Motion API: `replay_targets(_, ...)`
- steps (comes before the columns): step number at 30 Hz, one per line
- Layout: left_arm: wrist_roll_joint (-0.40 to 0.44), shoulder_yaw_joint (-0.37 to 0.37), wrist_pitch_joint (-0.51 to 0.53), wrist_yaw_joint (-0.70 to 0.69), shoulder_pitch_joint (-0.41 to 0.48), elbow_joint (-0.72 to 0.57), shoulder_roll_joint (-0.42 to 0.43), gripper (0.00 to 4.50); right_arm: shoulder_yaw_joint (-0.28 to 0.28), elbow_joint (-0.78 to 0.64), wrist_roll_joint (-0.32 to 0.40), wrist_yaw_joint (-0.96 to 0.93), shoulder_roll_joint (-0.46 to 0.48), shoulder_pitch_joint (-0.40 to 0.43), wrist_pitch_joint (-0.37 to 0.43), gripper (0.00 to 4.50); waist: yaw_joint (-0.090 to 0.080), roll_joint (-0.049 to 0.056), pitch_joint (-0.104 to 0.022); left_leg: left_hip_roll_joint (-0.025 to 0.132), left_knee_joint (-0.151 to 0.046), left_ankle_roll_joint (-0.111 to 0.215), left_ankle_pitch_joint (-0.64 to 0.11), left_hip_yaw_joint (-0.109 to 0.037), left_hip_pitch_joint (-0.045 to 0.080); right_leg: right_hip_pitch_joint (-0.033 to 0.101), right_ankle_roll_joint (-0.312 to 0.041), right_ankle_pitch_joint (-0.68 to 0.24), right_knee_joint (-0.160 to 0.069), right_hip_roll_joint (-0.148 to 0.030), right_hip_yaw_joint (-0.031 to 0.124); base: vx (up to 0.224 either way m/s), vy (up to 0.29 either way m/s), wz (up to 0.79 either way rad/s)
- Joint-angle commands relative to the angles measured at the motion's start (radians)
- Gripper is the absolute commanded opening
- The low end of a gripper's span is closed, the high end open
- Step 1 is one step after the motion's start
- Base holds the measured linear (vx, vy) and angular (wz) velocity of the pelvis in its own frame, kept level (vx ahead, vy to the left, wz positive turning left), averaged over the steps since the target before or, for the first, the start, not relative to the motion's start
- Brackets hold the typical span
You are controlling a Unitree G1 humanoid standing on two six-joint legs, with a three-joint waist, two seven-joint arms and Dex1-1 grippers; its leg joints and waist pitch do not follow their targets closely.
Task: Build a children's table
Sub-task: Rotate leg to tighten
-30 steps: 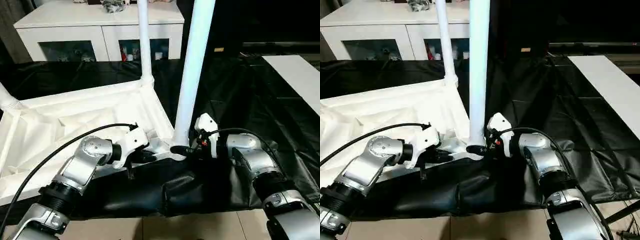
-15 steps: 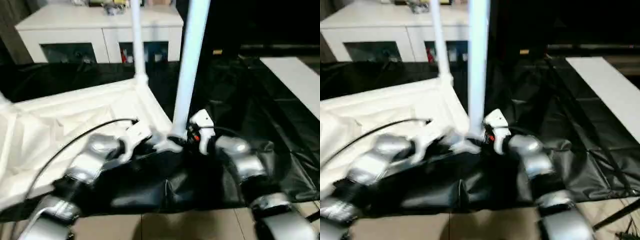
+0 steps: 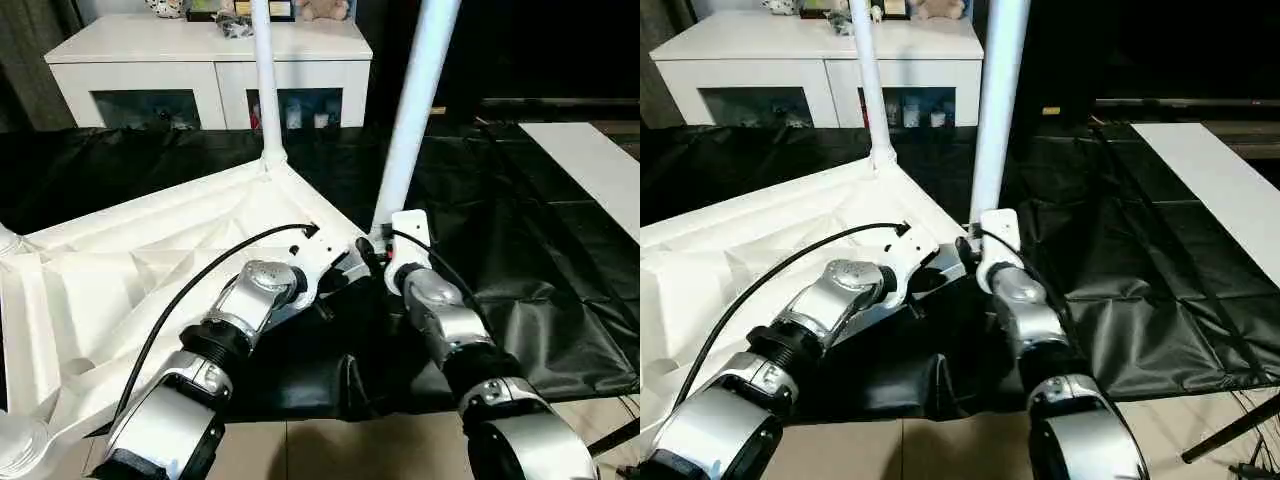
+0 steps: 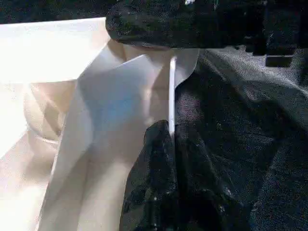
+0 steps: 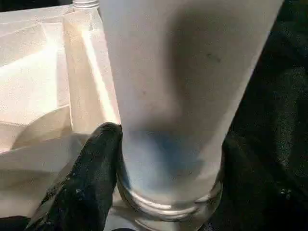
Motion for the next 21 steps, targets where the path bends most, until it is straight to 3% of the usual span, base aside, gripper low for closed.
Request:
replay_targets(1,0.049,-0.010,0.013,0.012,0.001,0.052,0.044,0.00,0.027,-0.025,0.018,0.080,-0.002,0.013,-0.021,3.47,-0.008,-0.003,-0.048,0.041,-0.103,0.003,-0.548,-0.032,0.022,0.009,-0.111,-0.507,-0.073,-0.049,0.015,0.000,0.000,0.00)
replay_targets(3,0.050,-0.029,0.009,-0.044,0.010,0.043,0.060,0.00,0.031,-0.031,0.031,0.134,-0.026,0.004,-0.026,3.87,-0.019,-0.005,-0.050,0.043,-0.107,0.010,-0.511,-0.036,0.004,0.023,-0.123,-0.473,-0.066,-0.054,0.015,0.000,0.000,0.00)
replay_targets(7,0.064,-0.091,-0.009,-0.195,0.051,-0.030,0.124,0.00,0.066,-0.110,0.048,0.346,-0.115,0.019,-0.006,3.89,-0.014,-0.011,-0.055,0.045,-0.098,0.040,-0.422,-0.024,-0.001,0.024,-0.170,-0.392,-0.056,-0.058,0.027,0.000,0.000,0.00)
replay_targets(9,0.057,-0.120,-0.004,-0.289,0.084,-0.106,0.172,0.00,0.105,-0.194,0.066,0.549,-0.198,0.054,0.017,3.89,-0.005,-0.011,-0.052,0.048,-0.094,0.067,-0.383,-0.017,-0.001,0.022,-0.188,-0.374,-0.054,-0.056,0.031,0.000,0.000,0.00)
replay_targets(13,0.032,-0.152,-0.068,-0.416,0.127,-0.210,0.234,0.00,0.172,-0.270,0.060,0.762,-0.303,0.102,-0.014,3.89,0.012,-0.009,-0.056,0.053,-0.087,0.066,-0.357,-0.011,0.009,0.014,-0.209,-0.347,-0.045,-0.054,0.038,0.027,-0.024,0.04)
replay_targets(15,0.000,-0.162,-0.089,-0.495,0.157,-0.288,0.268,0.00,0.201,-0.305,0.074,0.867,-0.354,0.122,-0.011,3.89,0.026,-0.012,-0.059,0.055,-0.085,0.074,-0.303,-0.007,0.004,0.020,-0.232,-0.272,-0.033,-0.051,0.040,0.056,-0.044,0.08)
replay_targets(16,-0.015,-0.171,-0.095,-0.538,0.179,-0.349,0.294,0.00,0.225,-0.326,0.077,0.932,-0.387,0.133,-0.008,3.89,0.032,-0.009,-0.059,0.058,-0.082,0.075,-0.284,-0.003,0.010,0.014,-0.249,-0.236,-0.027,-0.048,0.042,0.068,-0.039,0.12)
replay_targets(19,-0.016,-0.184,-0.101,-0.562,0.194,-0.396,0.317,0.00,0.246,-0.335,0.067,0.974,-0.410,0.138,-0.012,3.89,0.043,-0.003,-0.067,0.061,-0.075,0.091,-0.193,0.002,0.004,0.023,-0.289,-0.097,-0.004,-0.042,0.038,0.065,-0.031,0.08)
replay_targets(21,-0.026,-0.199,-0.079,-0.615,0.224,-0.480,0.351,0.00,0.257,-0.341,0.048,0.991,-0.421,0.140,-0.013,3.89,0.050,-0.006,-0.069,0.062,-0.072,0.102,-0.140,0.004,0.001,0.028,-0.307,-0.017,0.008,-0.041,0.036,0.029,-0.012,0.02)
